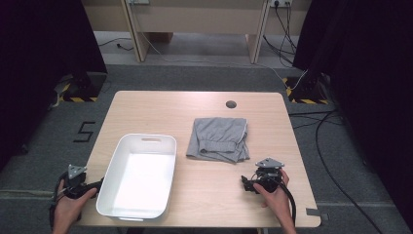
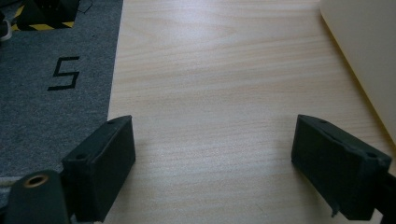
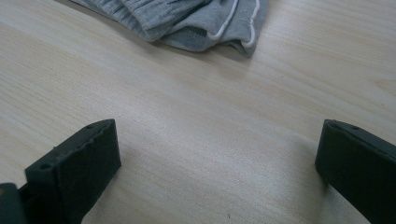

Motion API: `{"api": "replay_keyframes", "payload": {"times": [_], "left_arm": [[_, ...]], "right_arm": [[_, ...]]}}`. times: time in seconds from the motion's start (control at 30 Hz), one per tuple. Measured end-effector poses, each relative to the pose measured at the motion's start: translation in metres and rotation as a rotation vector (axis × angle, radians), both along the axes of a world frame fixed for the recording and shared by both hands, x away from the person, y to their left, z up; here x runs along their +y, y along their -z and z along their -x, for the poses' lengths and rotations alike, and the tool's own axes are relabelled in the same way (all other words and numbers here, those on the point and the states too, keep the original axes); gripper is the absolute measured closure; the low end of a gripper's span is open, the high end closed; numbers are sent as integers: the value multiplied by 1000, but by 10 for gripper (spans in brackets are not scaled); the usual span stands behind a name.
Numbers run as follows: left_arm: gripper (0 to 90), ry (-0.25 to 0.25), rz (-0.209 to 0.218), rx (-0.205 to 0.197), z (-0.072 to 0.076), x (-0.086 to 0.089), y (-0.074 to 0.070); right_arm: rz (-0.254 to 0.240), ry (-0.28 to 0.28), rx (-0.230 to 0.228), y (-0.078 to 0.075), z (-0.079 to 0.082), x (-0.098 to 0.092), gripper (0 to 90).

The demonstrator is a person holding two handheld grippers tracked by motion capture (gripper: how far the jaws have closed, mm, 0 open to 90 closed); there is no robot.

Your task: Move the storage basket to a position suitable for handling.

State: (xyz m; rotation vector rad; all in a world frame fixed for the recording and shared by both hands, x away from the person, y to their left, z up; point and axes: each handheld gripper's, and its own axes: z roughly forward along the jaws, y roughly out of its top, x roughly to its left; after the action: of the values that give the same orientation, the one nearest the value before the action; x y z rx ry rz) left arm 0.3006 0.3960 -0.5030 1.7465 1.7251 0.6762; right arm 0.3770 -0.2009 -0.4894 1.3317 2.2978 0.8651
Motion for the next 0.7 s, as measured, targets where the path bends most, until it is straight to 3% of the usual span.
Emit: {"api": "replay_keyframes", "payload": {"times": [0.1,0.2,0.27,0.3,0.33,0.5,0.7], "left_arm": [[128,0,0,0,0,0,0],[128,0,0,0,0,0,0],[128,1,0,2,0,0,0],[128,0,0,0,0,0,0],[128,1,0,1,0,0,0],[128,0,0,0,0,0,0],[128,2,0,0,0,0,0]], "right_arm": [[-5,5,4,-1,2,1,29],[-20,-14,-31,-2,2,1,197],[-23,-23,-40,-3,2,1,210],[-28,-19,-73,-5,1,3,141],[-37,-15,-86,-7,0,4,174],[-58,-46,-138,-20,-10,20,172],[-51,-70,-155,-31,-33,45,198]]}}
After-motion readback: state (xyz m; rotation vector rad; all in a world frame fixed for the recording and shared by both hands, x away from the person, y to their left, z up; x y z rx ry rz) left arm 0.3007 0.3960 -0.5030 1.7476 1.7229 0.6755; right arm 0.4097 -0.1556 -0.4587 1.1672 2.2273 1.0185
